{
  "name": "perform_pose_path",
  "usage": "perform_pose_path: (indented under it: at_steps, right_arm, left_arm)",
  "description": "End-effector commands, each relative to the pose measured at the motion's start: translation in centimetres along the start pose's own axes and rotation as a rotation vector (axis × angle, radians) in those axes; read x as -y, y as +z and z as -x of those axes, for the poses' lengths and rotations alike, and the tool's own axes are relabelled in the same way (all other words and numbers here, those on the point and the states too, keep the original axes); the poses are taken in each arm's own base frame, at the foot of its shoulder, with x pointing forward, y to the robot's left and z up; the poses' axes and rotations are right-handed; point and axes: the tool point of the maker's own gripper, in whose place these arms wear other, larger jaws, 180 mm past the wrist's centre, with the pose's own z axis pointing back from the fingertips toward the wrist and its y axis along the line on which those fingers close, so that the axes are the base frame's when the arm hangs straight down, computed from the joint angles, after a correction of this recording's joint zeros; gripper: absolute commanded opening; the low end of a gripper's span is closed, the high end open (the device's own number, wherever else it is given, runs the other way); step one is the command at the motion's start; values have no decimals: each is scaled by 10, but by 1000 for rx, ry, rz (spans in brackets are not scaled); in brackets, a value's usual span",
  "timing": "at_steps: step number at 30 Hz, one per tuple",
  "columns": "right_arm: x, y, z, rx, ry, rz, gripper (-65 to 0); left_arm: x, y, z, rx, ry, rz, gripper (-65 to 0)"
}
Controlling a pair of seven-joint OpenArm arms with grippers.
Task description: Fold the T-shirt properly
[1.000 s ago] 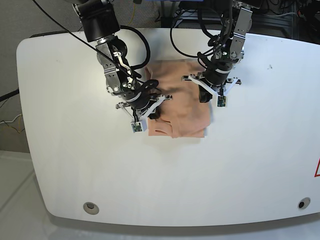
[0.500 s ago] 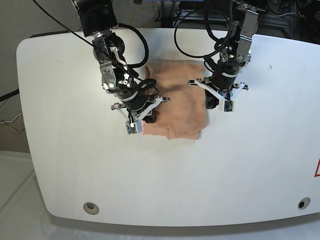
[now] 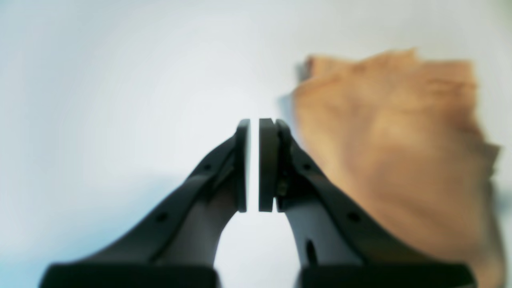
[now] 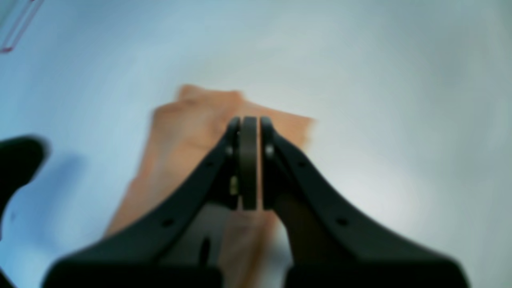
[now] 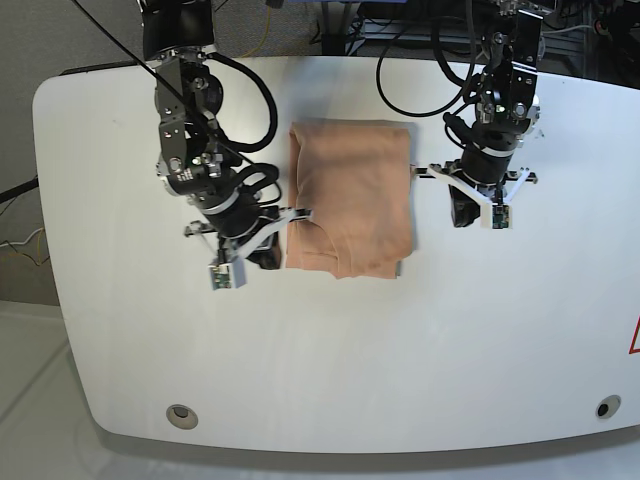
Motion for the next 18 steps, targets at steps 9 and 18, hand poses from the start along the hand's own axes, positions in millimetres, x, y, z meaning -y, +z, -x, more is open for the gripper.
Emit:
perform_pose_path:
  at_steps: [9,18]
  right_arm:
    - [80,45,10,-24,19,186,-642]
    - [142,92,48,-98,10,342,-644]
  left_arm:
    - [-71,32,-1,33,24,-185,-636]
    - [-122,62,15,8,3,-313,-650]
